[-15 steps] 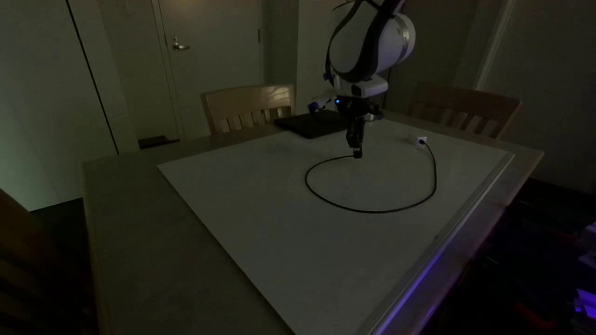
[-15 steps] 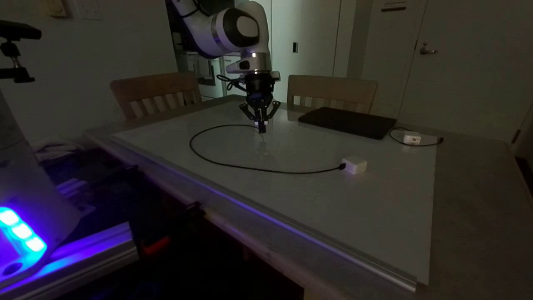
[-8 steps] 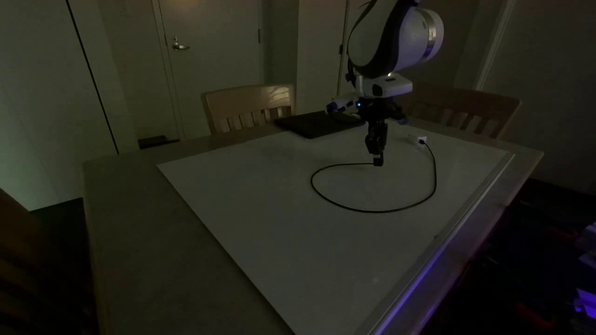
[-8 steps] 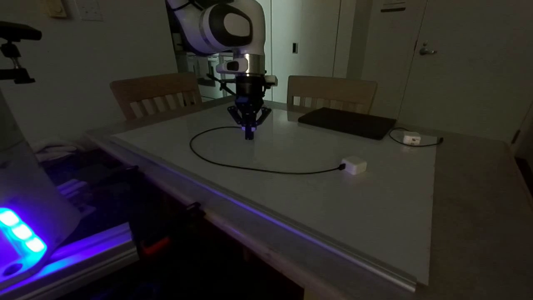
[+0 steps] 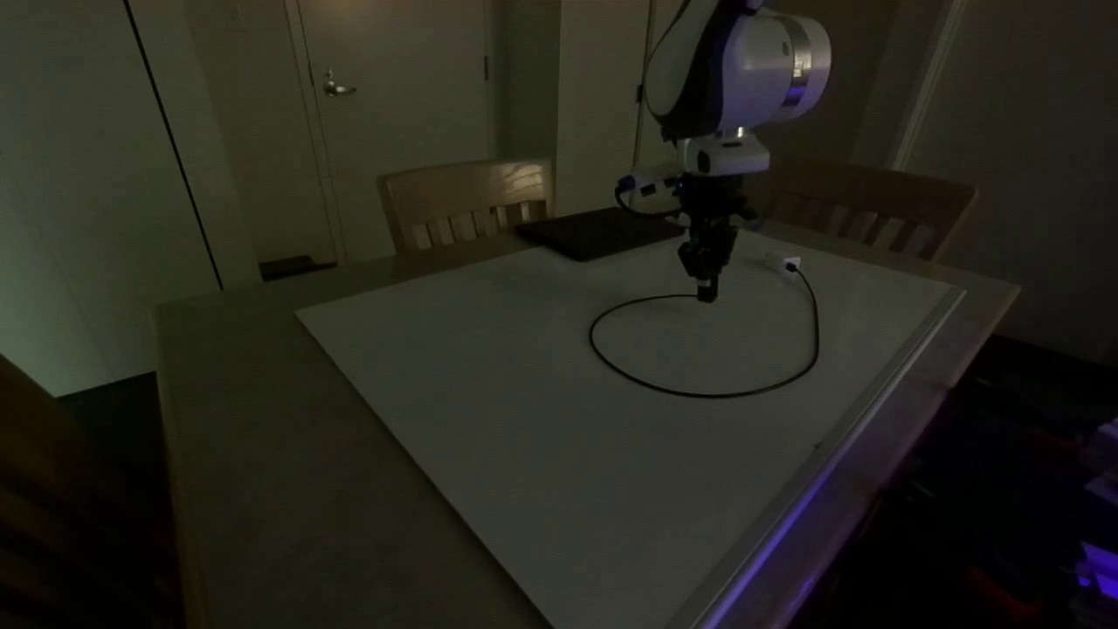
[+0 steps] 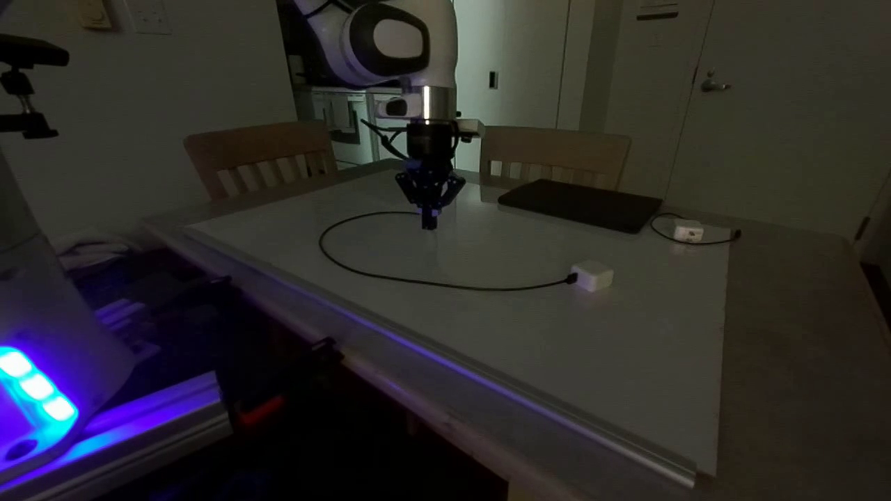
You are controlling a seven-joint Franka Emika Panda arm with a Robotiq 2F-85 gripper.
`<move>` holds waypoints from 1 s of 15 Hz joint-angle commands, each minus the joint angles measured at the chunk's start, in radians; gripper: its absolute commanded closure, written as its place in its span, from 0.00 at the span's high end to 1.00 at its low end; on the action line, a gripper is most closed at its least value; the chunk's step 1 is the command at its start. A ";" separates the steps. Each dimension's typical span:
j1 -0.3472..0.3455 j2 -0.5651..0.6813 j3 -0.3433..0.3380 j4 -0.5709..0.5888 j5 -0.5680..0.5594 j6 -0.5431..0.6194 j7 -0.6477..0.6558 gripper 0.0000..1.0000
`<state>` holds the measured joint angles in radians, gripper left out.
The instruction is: Take the charger and position it in the center of the table
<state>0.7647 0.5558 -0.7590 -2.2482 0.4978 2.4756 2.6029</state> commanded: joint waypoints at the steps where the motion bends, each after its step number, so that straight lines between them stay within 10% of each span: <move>1: 0.106 0.100 -0.125 0.025 0.200 -0.077 0.000 0.02; 5: 0.069 0.028 -0.070 0.003 0.290 -0.107 -0.038 0.02; 15: -0.535 -0.170 0.580 -0.013 0.197 0.031 -0.020 0.02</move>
<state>0.3556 0.4094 -0.2955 -2.2421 0.6809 2.4843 2.5955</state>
